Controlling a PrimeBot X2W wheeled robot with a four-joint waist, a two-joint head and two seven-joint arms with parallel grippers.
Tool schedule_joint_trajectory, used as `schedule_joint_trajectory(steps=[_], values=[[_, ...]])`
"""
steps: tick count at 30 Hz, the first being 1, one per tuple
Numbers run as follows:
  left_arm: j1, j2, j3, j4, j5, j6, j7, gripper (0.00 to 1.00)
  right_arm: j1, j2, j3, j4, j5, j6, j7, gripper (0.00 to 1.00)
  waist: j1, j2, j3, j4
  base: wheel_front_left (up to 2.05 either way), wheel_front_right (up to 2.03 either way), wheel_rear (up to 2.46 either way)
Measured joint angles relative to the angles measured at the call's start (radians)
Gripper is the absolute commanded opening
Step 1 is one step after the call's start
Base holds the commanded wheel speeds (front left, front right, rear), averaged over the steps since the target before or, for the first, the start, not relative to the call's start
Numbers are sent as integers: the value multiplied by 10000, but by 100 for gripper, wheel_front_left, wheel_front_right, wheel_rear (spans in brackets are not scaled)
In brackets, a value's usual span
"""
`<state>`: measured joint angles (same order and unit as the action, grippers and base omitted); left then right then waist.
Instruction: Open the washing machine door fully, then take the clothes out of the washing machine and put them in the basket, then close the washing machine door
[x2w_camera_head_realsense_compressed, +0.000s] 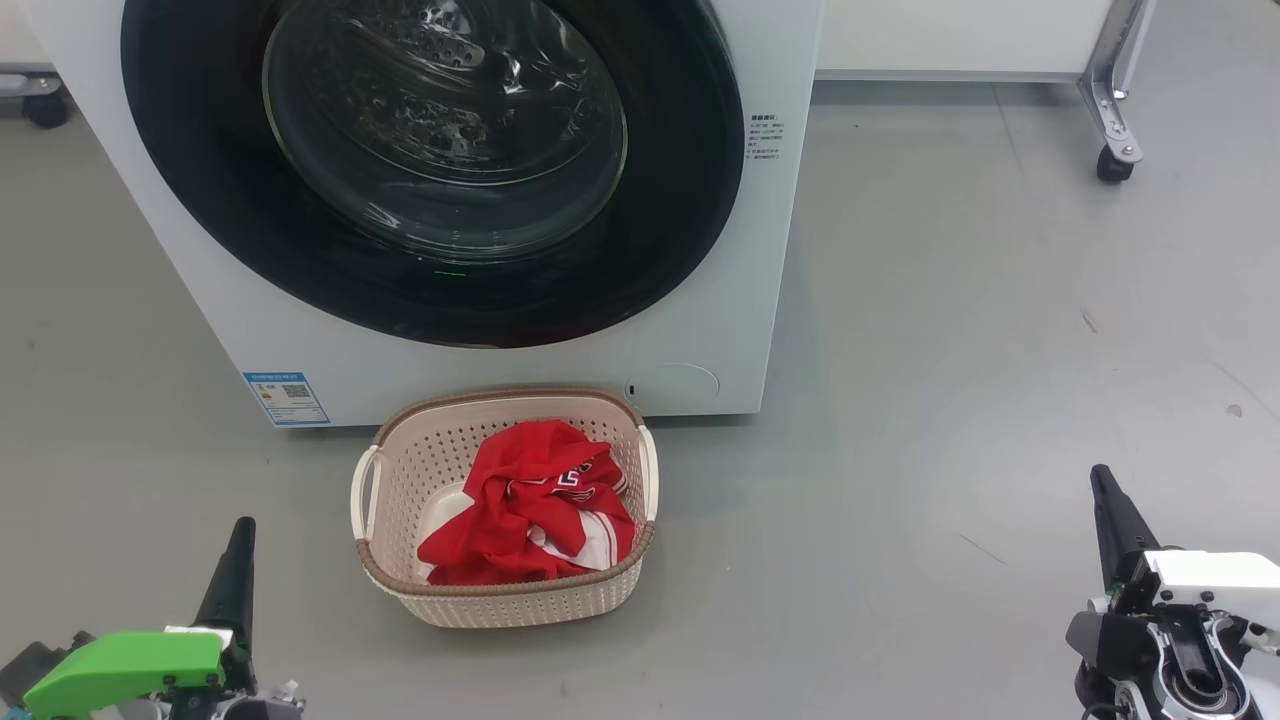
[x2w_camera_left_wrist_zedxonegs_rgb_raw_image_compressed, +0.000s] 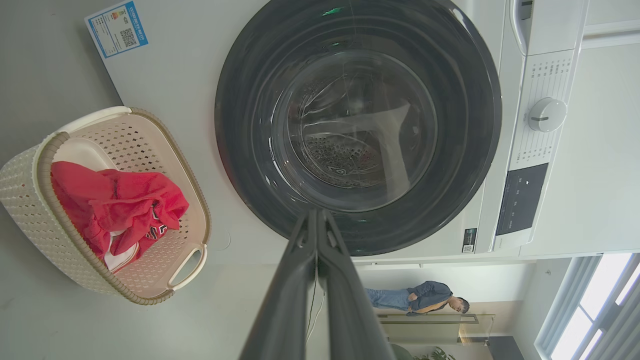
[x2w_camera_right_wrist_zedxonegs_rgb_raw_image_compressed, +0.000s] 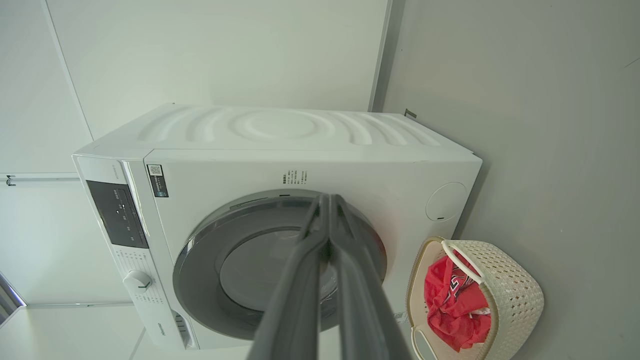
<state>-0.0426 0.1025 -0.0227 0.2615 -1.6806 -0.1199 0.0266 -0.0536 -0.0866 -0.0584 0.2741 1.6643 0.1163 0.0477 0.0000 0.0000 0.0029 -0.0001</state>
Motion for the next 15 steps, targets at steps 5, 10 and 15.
schedule_joint_trajectory(steps=[5,10,15], values=[[-4,0,6,23,0,0,2,0,-1,0,-4,12,0,0,0,0,0,0,-1,0,0,0,0],[-9,0,10,52,0,0,2,0,-2,0,-8,19,0,0,2,0,0,0,-1,0,0,0,0],[-15,-2,19,61,0,0,48,0,-3,2,-12,25,0,2,2,0,0,0,-2,0,0,0,0]])
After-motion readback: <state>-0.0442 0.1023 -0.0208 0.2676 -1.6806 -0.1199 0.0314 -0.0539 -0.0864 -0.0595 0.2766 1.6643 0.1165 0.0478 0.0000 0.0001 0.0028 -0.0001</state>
